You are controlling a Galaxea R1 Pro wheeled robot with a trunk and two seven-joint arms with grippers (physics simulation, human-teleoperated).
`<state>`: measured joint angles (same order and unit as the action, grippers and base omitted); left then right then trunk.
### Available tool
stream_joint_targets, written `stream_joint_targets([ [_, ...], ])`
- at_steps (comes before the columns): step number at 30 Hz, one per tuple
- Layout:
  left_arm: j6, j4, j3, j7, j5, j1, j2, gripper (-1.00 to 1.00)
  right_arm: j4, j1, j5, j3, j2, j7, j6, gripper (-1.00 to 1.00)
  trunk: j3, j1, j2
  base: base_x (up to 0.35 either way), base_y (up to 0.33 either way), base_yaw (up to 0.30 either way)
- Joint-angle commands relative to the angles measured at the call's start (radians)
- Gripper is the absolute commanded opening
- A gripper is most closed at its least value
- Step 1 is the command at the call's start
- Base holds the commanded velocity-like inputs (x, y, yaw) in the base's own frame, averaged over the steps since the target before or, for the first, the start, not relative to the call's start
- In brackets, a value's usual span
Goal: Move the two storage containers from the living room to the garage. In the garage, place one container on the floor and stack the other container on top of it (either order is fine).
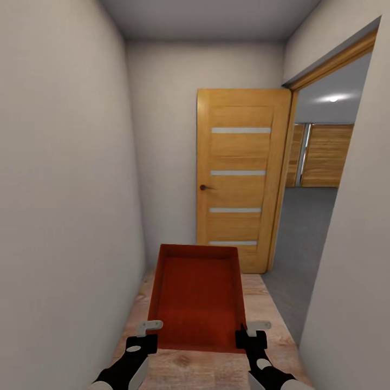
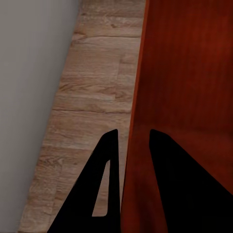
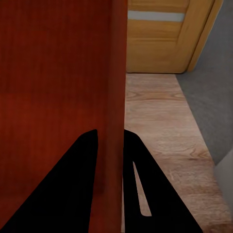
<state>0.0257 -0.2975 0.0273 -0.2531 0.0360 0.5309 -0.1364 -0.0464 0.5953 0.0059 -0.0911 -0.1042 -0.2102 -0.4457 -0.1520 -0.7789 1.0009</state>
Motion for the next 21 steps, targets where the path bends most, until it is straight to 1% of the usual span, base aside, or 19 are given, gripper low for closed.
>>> stream_joint_targets([
  [1, 0.005, 0.003, 0.017, -0.005, 0.025, 0.0, 0.0, -1.0, -0.043, 0.001, 0.001, -0.009, 0.0, -0.008, -0.004, -1.0, -0.002, -0.001, 0.001, 0.322, 0.0, 0.0],
  [21, 0.005, 0.003, 0.017, -0.005, 0.025, 0.0, 0.0, -1.0, -0.043, 0.001, -0.002, -0.009, 0.001, -0.003, -0.005, -1.0, -0.002, -0.001, 0.001, 0.322, 0.0, 0.0],
])
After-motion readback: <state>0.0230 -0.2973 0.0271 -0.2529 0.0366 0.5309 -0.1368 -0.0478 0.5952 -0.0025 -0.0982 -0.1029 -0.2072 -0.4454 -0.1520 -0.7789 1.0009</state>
